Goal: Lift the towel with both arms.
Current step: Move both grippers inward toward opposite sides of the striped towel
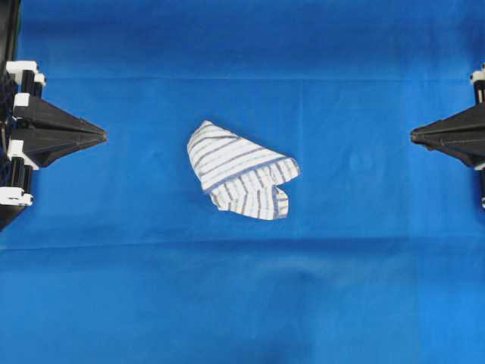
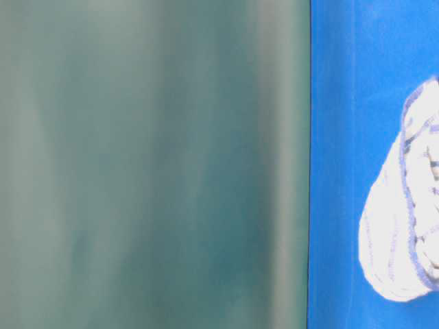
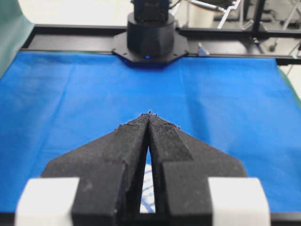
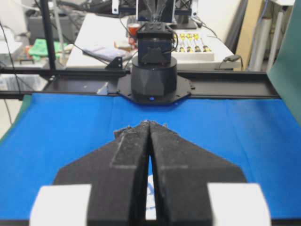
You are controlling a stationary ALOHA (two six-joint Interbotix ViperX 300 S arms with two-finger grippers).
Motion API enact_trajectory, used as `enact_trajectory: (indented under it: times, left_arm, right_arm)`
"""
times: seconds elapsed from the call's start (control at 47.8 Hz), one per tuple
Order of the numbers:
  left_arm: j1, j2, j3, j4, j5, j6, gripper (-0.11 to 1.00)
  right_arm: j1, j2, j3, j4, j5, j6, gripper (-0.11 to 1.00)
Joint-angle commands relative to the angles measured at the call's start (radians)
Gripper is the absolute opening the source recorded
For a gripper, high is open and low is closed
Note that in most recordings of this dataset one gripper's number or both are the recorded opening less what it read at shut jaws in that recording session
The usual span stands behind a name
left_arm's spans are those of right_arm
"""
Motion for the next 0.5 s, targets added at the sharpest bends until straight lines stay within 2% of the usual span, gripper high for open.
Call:
enact_trajectory:
  times: [0.0, 0.209, 0.481]
  left_arm:
    - [-0.028, 0.011, -0.029, -0.017, -0.008, -0.005, 0.0]
    - [-0.048, 0.046, -0.046, -0.017, 0.012, 0.006, 0.0]
    - [-0.048, 0.198, -0.06, -0.017, 0.012, -0.005, 0.0]
  right_arm:
    - [-0.003, 0.011, -0.025, 0.002, -0.002, 0.002, 0.0]
    - [0.02, 0.081, -0.084, 0.002, 0.084, 0.006, 0.0]
    - [0.028, 0.264, -0.147, 0.0, 0.164, 0.028, 0.0]
